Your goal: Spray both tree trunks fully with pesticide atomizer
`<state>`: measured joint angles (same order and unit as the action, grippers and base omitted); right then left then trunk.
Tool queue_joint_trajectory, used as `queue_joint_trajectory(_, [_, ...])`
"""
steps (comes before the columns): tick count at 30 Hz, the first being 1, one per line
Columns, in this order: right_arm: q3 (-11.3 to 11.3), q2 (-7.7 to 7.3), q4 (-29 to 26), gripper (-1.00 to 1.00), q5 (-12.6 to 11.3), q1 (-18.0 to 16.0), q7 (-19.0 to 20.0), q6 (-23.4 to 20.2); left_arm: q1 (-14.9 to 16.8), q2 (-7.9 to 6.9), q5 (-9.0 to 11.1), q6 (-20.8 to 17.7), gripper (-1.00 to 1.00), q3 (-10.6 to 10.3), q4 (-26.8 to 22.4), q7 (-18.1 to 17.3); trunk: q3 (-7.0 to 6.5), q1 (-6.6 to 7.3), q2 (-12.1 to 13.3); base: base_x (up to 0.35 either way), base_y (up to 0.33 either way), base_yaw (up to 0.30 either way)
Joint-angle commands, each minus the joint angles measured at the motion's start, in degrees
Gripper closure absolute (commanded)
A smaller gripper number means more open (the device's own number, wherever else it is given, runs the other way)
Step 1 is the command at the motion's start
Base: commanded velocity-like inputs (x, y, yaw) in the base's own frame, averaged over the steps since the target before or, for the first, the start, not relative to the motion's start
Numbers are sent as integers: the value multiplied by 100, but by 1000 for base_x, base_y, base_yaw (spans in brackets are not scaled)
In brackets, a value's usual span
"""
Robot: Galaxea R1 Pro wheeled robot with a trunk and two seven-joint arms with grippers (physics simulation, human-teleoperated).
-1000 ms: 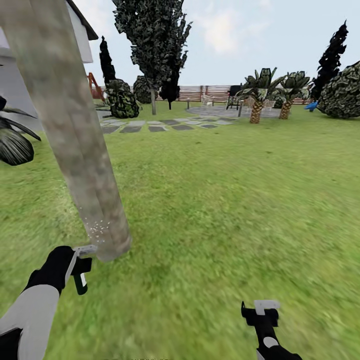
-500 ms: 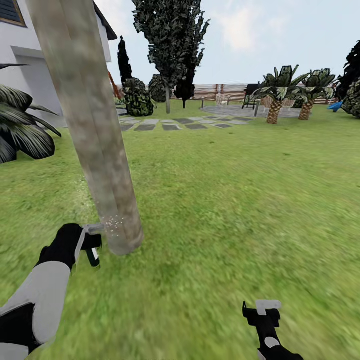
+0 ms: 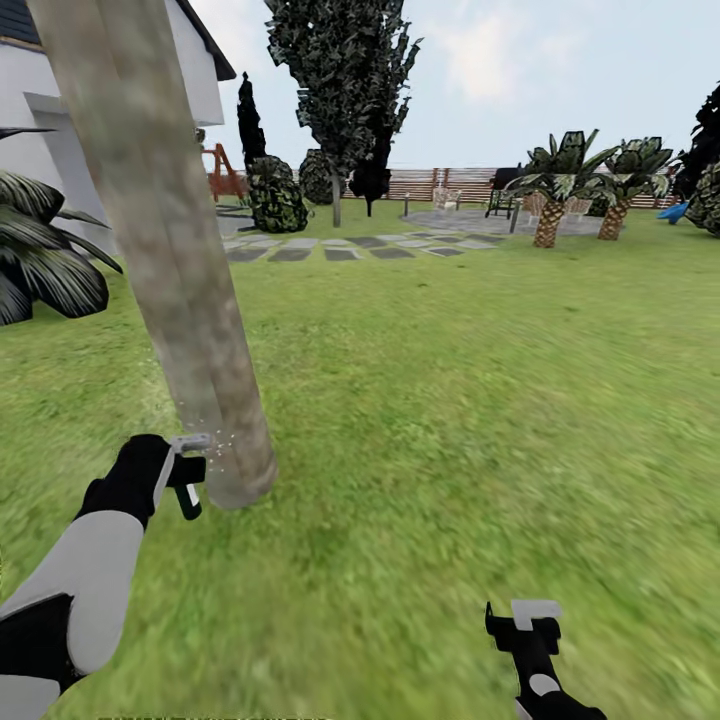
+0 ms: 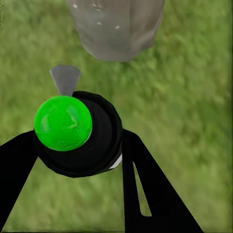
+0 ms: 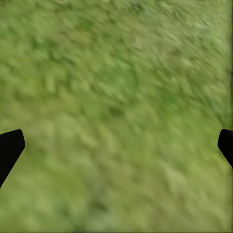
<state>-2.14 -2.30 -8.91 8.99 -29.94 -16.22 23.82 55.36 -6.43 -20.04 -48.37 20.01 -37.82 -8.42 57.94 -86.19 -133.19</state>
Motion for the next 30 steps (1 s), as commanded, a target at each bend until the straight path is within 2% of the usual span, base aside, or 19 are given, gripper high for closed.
queue_joint_trajectory(1, [-23, 1, 4, -100, 59, -3, -24, 8, 3, 1, -61, -21, 100, 21, -7, -52, 5, 1, -2, -86, -265, 218])
queue_joint_trajectory(4, [-23, 2, 4, -100, 59, -3, -23, 8, 28, -8, -61, -17, 100, 20, -2, -46, 5, 1, -2, -187, -226, 259])
queue_joint_trajectory(9, [-22, 5, 12, -100, 59, -3, -23, 2, 123, 80, -50, -19, 100, -22, 2, -38, 5, 1, -2, -44, -44, 276])
queue_joint_trajectory(12, [-22, 15, 12, -100, 59, -3, -22, 0, 556, 93, -44, -228, 100, -262, 57, -49, 5, 1, -2, -2, -2, 251])
queue_joint_trajectory(13, [-29, -1, 11, -100, 53, -3, -30, 0, 929, 103, -37, -516, 100, -328, 70, -71, 5, 1, -2, 0, 0, 48])
queue_joint_trajectory(15, [-31, -6, 10, -100, 57, -3, -37, 7, 1126, 56, -42, -687, 100, -406, 36, -79, 5, 1, -2, 0, 0, 17])
queue_joint_trajectory(20, [-32, -12, 3, -100, 50, -3, -39, 8, 1104, 4, -45, -751, 100, -663, 5, -89, 5, 1, -2, 22, -9, 2])
queue_joint_trajectory(28, [-32, -11, 3, -100, 52, -3, -39, 8, 1084, -1, -59, -753, 100, -688, 78, -83, 5, 1, -2, 227, -153, 0])
queue_joint_trajectory(30, [-32, -8, 3, -100, 52, -3, -39, 8, 979, 15, -41, -753, 100, -684, 71, -82, 5, 1, -2, 170, -210, 0])
